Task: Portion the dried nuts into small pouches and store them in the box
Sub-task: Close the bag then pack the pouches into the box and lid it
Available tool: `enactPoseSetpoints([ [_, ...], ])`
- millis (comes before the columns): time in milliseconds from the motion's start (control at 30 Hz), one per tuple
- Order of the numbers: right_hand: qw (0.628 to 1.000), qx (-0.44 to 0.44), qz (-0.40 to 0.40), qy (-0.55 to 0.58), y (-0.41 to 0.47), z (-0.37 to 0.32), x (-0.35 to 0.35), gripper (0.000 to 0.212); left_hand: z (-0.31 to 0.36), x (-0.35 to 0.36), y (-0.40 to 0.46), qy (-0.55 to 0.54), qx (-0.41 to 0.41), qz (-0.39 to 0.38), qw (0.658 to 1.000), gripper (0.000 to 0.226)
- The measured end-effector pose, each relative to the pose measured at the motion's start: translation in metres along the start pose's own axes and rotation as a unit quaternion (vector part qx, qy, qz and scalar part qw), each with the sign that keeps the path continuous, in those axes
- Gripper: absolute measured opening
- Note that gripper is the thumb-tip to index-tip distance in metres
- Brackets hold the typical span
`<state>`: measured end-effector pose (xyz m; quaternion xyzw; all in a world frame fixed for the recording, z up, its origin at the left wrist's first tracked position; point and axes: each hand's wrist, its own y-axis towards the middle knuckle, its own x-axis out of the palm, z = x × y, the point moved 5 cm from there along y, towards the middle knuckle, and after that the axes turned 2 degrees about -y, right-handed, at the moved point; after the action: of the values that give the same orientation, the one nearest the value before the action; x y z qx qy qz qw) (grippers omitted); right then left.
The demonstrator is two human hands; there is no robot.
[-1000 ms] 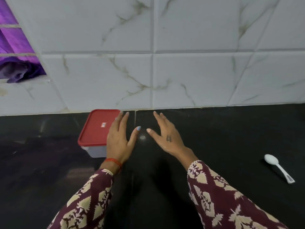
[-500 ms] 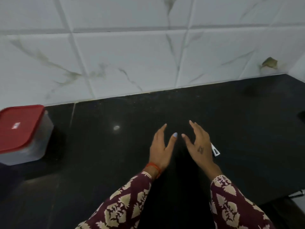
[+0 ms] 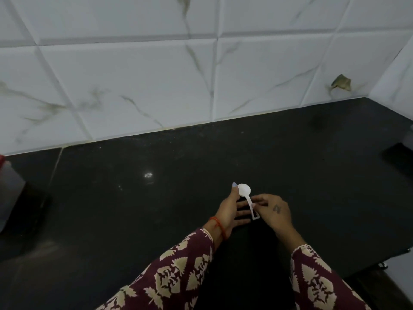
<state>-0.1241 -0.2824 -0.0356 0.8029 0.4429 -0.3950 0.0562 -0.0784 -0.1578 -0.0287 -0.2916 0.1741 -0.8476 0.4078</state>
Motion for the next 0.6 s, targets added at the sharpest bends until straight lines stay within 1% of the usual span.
enactPoseSetpoints([
  [100, 0.999, -0.013, -0.02, 0.04, -0.001, -0.007, 0.01, 0.021, 0.004, -0.01, -0.005, 0.007, 0.003, 0.005, 1.0, 0.051],
  [233, 0.995, -0.028, -0.059, 0.071, -0.007, -0.034, 0.035, 0.02, 0.014, -0.042, -0.021, 0.029, 0.024, 0.035, 0.999, 0.05],
  [400, 0.988, -0.057, -0.108, 0.09, -0.022, -0.09, 0.086, 0.016, 0.034, -0.107, -0.051, 0.05, 0.067, 0.097, 0.992, 0.055],
  [600, 0.974, -0.132, -0.162, 0.084, -0.049, -0.177, 0.168, 0.014, 0.059, -0.205, -0.095, 0.048, 0.117, 0.2, 0.972, 0.06],
])
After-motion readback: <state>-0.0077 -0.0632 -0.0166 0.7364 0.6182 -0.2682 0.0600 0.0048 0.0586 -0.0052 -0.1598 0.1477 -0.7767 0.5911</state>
